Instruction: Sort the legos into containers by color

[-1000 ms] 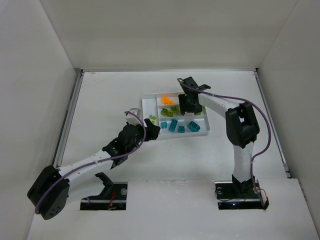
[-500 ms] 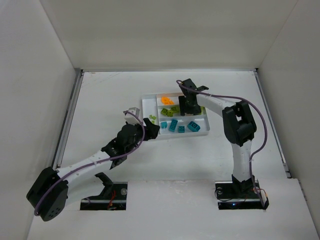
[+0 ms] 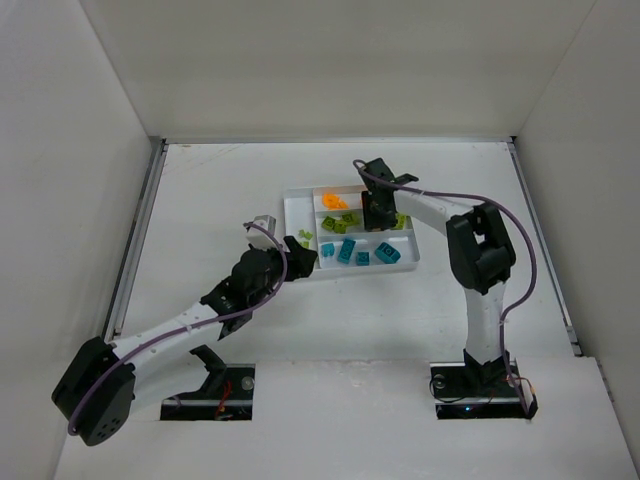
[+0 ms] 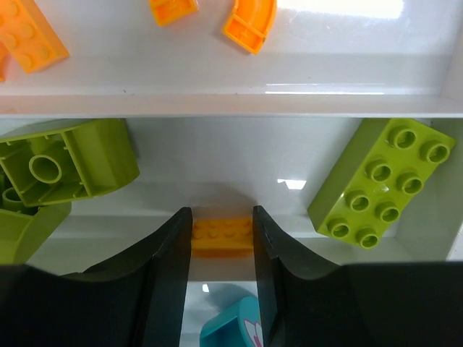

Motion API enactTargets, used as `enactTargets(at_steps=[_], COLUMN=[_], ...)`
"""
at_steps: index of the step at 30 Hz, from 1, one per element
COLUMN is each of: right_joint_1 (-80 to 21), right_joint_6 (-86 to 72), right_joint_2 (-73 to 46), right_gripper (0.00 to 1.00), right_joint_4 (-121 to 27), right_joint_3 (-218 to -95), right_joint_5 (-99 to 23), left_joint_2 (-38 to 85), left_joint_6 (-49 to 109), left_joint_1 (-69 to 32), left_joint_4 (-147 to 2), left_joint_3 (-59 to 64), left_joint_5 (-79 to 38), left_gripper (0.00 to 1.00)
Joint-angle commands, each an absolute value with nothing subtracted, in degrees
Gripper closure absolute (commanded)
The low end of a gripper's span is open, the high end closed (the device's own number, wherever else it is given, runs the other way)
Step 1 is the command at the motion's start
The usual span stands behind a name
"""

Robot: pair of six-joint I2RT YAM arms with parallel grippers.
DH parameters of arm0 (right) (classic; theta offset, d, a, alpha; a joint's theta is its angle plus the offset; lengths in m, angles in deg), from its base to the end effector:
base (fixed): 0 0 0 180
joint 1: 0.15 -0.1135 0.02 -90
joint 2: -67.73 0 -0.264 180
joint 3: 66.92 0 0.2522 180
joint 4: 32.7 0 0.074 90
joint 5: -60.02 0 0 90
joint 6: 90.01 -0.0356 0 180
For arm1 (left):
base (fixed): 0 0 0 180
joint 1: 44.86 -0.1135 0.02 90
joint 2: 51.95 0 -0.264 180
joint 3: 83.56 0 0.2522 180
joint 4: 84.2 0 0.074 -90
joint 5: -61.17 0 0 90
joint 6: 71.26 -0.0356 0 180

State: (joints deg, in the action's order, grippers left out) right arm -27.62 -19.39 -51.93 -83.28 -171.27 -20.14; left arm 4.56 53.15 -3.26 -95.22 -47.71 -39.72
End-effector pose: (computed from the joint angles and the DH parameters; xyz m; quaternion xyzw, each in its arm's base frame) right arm 0.3918 0.1969 0.1768 -0.0509 0.9732 0.0058 0.2243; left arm 0.1673 -0.1395 0.2264 -0.0134 0.7629 -0.3383 0.5507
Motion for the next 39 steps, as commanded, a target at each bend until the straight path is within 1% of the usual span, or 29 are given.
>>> enactTargets(at_steps=[1,7,13,16,20,26,28,30,33,34,35,37,39], right_joint_1=[-28.0,-28.0,-28.0,-28.0,-27.4,-26.3,-26.1,-26.0,-25.9,-25.8,-25.8,-25.8,-25.8], right_joint_6=[-20.3,-20.7,-20.8,-21.6,-23.7,-26.1,-26.2,-26.2,-26.6,-26.6,-26.6,-26.6,-26.6], right_joint_2=[-46.2,-41.7,-40.9,-42.7,-48.1,-54.1,-54.7,-55.1,-54.6,-54.1,-52.9,-50.4,-46.6], right_gripper=[0.66,0.66,0.66,0.66,0.66,0.65,0.62,0.57,0.39,0.35,0.30,0.24,0.22], right_joint_4=[-79.2,-78.3,-77.9,-76.4,-72.9,-70.5,-69.8,-69.1,-67.8,-67.1,-66.2,-64.3,-62.7], right_joint_3=[-170.7,-170.4,-171.8,-175.1,-179.8,-183.7,-184.0,-184.3,-183.8,-183.2,-181.9,-179.2,-175.4], right_joint_5=[-18.2,-18.1,-18.1,-18.1,-18.0,-16.3,-16.3,-16.6,-16.6,-17.0,-17.2,-17.3,-17.2], left_joint_2=[3.1,3.3,3.5,3.7,3.3,1.3,-0.1,-1.2,-3.1,-3.6,-4.1,-5.2,-6.3], left_joint_6=[53.4,53.4,53.5,53.5,53.5,53.5,53.7,53.8,53.9,53.9,53.9,53.9,54.4], left_joint_1=[-3.5,-3.7,-3.7,-3.7,-3.6,-3.4,-3.8,-3.9,-4.2,-4.2,-4.3,-4.6,-5.3], left_joint_4=[-98.0,-98.0,-98.0,-98.0,-97.3,-95.6,-94.5,-93.7,-92.1,-91.4,-90.6,-88.8,-86.7], left_joint_3=[-48.4,-48.4,-48.4,-48.4,-48.7,-49.3,-49.5,-49.8,-49.8,-49.7,-49.6,-49.6,-49.5], left_joint_5=[-39.4,-39.4,-39.4,-39.6,-39.9,-42.4,-43.7,-45.1,-47.2,-47.6,-47.9,-48.5,-49.8], left_gripper=[0.34,0.34,0.34,0.34,0.34,0.27,0.20,0.15,0.09,0.01,0.00,0.00,0.00])
